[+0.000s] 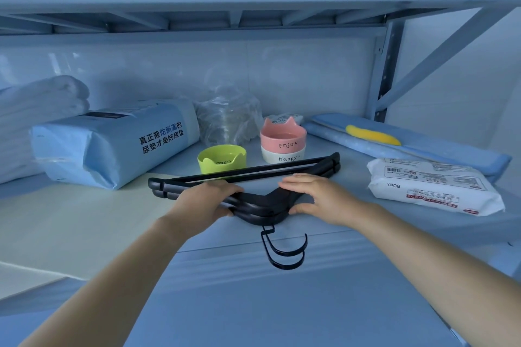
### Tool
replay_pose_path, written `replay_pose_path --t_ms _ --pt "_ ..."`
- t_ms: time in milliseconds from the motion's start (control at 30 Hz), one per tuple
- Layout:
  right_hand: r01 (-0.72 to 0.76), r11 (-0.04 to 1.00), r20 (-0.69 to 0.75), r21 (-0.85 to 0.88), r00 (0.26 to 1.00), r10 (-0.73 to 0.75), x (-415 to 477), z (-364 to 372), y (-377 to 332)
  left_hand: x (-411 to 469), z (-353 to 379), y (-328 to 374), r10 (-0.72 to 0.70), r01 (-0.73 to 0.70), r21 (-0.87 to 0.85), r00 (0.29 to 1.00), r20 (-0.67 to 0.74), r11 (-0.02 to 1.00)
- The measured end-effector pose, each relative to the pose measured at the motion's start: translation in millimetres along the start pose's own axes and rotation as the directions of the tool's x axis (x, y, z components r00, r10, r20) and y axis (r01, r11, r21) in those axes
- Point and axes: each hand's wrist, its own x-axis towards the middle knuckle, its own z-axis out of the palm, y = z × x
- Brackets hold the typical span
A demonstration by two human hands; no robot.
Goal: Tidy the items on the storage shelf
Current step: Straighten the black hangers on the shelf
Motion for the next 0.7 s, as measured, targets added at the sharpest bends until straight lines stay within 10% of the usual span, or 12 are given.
replay_pose_path --t_ms 700 --pt "-0.169 0.975 -0.276 -0.144 0.953 0.124 -96 -82 20 35 -30 101 0.31 -0.353 -0.302 0.933 -0.184 0.885"
